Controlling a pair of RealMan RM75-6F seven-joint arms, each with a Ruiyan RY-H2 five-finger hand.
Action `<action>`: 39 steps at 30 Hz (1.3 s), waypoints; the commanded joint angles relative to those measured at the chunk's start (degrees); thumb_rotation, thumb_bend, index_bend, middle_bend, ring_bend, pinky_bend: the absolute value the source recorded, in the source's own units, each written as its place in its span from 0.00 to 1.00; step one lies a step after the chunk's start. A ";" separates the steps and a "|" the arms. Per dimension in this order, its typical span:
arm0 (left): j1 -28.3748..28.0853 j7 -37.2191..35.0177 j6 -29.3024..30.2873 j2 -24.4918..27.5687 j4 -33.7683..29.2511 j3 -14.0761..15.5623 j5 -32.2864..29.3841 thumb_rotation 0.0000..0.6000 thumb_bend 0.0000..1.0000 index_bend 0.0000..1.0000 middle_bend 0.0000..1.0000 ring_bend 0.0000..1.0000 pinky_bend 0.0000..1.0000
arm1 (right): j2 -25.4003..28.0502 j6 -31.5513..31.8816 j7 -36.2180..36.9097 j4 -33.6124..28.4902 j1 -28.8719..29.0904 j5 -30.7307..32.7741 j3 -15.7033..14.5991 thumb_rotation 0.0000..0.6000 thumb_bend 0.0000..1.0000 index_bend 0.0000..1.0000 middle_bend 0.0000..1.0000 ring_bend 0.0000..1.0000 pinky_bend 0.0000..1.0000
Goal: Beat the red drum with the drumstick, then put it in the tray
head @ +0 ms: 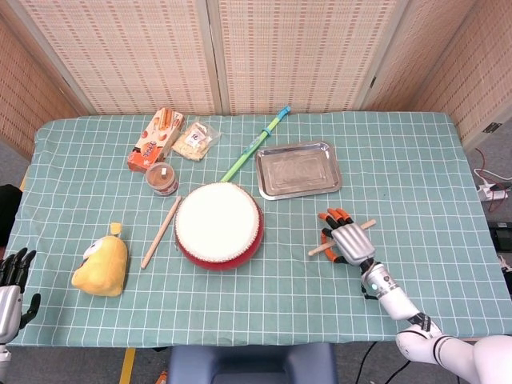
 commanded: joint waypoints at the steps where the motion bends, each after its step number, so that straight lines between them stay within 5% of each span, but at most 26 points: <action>1: 0.09 0.06 0.14 0.11 -0.12 0.02 0.07 1.00 0.40 0.03 0.00 0.00 0.00 | 3.23 4.90 8.53 -6.07 -0.42 -0.74 1.61 1.00 0.46 0.66 0.14 0.06 0.10; 6: 0.08 0.46 0.29 0.38 -0.71 0.07 0.43 1.00 0.40 0.03 0.00 0.00 0.00 | 6.52 8.82 21.66 -13.28 -0.77 0.08 4.30 1.00 0.49 0.72 0.18 0.09 0.12; 11: 0.17 0.76 0.56 0.73 -1.19 0.11 0.72 1.00 0.40 0.03 0.00 0.00 0.00 | 8.41 7.78 42.77 -17.65 -1.04 3.00 6.31 1.00 0.49 0.74 0.20 0.11 0.12; 14: 0.26 0.89 0.78 0.99 -1.36 0.08 0.79 1.00 0.40 0.03 0.00 0.00 0.00 | 9.47 5.36 57.63 -17.37 -0.59 3.43 6.35 1.00 0.49 0.74 0.21 0.11 0.12; 23: 0.55 1.30 1.14 1.38 -1.81 0.19 0.94 1.00 0.40 0.03 0.00 0.00 0.00 | 6.12 1.47 87.30 -9.11 0.91 3.73 6.29 1.00 0.49 0.73 0.21 0.11 0.12; 31: 0.69 1.33 1.29 1.50 -1.90 0.27 1.15 1.00 0.40 0.03 0.00 0.00 0.00 | 3.16 -2.82 97.21 -2.17 3.09 2.46 4.21 1.00 0.50 0.69 0.21 0.11 0.12; 39: 0.78 0.95 1.08 1.31 -1.35 0.36 1.04 1.00 0.40 0.03 0.00 0.00 0.00 | 0.53 -0.62 102.75 2.87 3.50 0.30 2.63 1.00 0.50 0.59 0.21 0.11 0.12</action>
